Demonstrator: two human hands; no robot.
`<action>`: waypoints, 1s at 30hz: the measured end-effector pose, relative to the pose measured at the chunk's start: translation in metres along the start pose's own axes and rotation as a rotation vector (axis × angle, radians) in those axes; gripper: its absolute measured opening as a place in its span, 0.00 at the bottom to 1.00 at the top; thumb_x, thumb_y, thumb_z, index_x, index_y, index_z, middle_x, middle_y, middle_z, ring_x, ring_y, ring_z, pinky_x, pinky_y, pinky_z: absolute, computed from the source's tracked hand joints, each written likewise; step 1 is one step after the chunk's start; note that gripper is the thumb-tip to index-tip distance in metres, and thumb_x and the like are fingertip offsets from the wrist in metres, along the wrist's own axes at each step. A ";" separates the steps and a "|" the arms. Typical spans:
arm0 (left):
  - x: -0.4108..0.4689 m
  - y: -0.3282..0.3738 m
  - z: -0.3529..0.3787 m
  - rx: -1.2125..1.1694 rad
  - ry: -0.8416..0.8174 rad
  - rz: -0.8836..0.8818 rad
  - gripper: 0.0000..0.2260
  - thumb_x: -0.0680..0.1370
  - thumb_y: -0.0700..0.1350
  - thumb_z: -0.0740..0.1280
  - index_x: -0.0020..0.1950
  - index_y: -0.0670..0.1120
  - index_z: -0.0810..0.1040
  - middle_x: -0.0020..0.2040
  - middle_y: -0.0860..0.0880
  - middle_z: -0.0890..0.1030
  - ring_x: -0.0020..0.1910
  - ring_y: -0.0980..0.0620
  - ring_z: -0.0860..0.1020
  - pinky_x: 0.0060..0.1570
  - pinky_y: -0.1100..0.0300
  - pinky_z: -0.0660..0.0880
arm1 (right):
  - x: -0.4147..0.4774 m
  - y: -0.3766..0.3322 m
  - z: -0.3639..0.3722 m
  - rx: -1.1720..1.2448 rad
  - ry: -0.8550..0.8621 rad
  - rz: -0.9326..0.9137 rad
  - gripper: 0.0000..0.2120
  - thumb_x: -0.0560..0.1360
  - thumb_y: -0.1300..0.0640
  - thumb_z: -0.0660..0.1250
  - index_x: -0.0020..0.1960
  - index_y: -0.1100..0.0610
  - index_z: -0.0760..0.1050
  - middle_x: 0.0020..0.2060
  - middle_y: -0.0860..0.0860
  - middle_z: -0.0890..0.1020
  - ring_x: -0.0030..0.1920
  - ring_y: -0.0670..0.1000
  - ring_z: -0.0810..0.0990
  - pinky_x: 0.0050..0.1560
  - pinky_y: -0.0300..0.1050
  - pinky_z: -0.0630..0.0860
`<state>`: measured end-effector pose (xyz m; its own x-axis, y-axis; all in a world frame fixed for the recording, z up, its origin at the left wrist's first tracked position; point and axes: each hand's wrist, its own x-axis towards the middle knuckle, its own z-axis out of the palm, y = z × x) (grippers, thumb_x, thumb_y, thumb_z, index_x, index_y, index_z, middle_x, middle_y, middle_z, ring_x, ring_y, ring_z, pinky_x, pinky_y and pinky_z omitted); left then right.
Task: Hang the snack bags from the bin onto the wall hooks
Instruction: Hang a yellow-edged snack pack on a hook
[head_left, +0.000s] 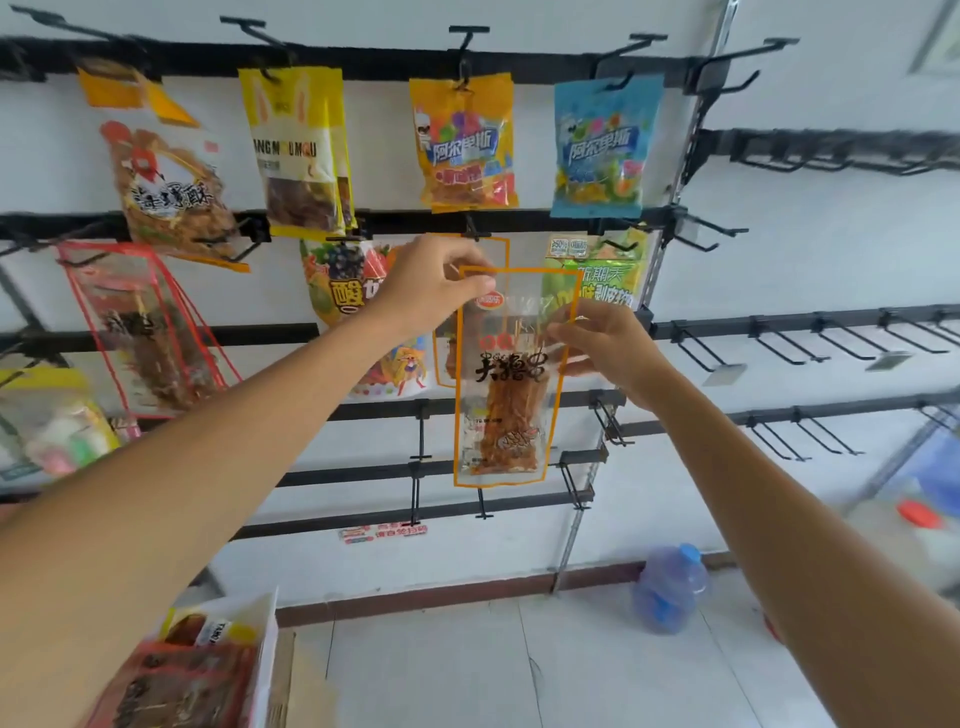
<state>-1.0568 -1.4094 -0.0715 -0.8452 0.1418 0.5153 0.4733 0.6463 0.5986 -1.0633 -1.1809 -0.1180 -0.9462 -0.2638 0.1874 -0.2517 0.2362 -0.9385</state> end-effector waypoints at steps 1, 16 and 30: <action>0.001 -0.003 0.002 0.001 -0.011 -0.009 0.03 0.75 0.43 0.72 0.48 0.48 0.83 0.45 0.51 0.83 0.46 0.49 0.82 0.48 0.55 0.78 | 0.004 0.003 -0.001 -0.048 0.017 -0.021 0.03 0.78 0.60 0.67 0.50 0.60 0.78 0.44 0.55 0.85 0.40 0.52 0.84 0.46 0.50 0.82; 0.031 -0.065 0.021 -0.119 0.048 -0.053 0.03 0.76 0.42 0.72 0.49 0.47 0.83 0.47 0.56 0.81 0.50 0.53 0.81 0.52 0.57 0.78 | 0.089 -0.008 0.035 -0.734 0.203 -0.482 0.06 0.77 0.53 0.66 0.49 0.53 0.81 0.40 0.45 0.83 0.40 0.46 0.80 0.43 0.49 0.79; 0.042 -0.102 0.011 0.227 0.225 0.300 0.18 0.76 0.41 0.65 0.66 0.47 0.74 0.60 0.48 0.75 0.57 0.51 0.75 0.57 0.55 0.74 | 0.125 -0.008 0.052 -0.632 0.264 -0.491 0.06 0.79 0.56 0.63 0.47 0.58 0.75 0.40 0.51 0.82 0.40 0.50 0.79 0.40 0.46 0.76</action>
<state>-1.1437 -1.4609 -0.1175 -0.5914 0.1978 0.7817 0.6022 0.7530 0.2651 -1.1689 -1.2646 -0.1022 -0.6960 -0.2648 0.6674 -0.6394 0.6515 -0.4083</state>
